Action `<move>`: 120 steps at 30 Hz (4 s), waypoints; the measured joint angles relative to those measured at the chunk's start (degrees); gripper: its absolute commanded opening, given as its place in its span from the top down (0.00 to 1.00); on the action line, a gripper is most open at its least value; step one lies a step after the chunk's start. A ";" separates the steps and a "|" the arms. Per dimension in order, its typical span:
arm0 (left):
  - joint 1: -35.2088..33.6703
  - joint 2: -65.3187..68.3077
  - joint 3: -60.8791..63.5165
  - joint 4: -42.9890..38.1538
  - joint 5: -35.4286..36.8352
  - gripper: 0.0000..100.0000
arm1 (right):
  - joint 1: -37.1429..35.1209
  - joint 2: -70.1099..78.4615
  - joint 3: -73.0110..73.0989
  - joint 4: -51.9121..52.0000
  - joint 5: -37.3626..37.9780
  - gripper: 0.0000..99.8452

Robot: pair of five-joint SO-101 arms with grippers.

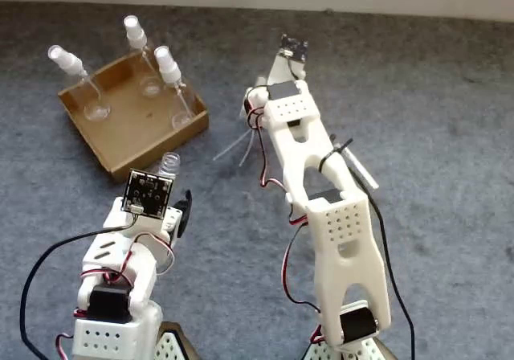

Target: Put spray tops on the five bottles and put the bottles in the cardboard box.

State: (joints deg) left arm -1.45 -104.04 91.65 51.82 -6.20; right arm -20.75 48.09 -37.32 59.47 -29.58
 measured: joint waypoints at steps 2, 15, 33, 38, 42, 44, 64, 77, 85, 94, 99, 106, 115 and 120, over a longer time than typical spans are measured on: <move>0.00 0.00 0.00 0.00 0.00 0.91 | 0.00 1.32 -1.14 0.00 0.00 0.80; 0.00 0.00 0.00 0.00 0.00 0.91 | 0.00 1.67 -2.81 6.07 0.00 0.80; 0.00 0.00 0.00 0.00 0.00 0.91 | 4.31 2.20 -5.80 20.84 0.00 0.96; 0.00 0.00 0.00 0.00 0.00 0.91 | 6.68 2.29 -5.80 20.92 7.74 0.96; 0.00 0.00 0.00 0.00 0.00 0.91 | 6.95 2.29 -5.71 20.92 21.36 0.96; 0.00 0.00 0.00 0.00 0.00 0.91 | 6.95 2.29 -5.71 20.92 28.31 0.96; 0.00 0.00 3.34 -4.84 0.00 0.91 | 7.03 2.37 -27.43 40.35 40.35 0.84; 0.00 0.00 3.34 -4.84 0.00 0.91 | 5.98 5.36 -29.27 28.57 33.41 0.81; 0.00 0.00 3.34 -4.84 0.00 0.91 | 5.89 13.45 -29.27 21.45 31.12 0.81; 0.00 0.00 3.34 -4.84 0.00 0.91 | 5.63 18.29 -31.38 20.75 31.12 0.87; 0.00 0.00 3.34 -4.84 0.00 0.91 | 6.68 18.29 -31.47 20.75 31.12 1.00; 0.00 0.00 3.34 -5.10 0.00 0.91 | 8.18 18.37 -31.65 21.63 31.12 0.99; 3.52 0.00 4.04 -5.10 0.00 0.91 | 7.91 18.81 -50.11 36.22 31.12 0.99; 7.30 0.00 4.22 -5.10 0.00 0.91 | 7.91 17.49 -55.74 40.62 31.12 0.99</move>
State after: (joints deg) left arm 5.85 -104.04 95.87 46.73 -6.20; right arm -12.84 65.58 -93.05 100.09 1.54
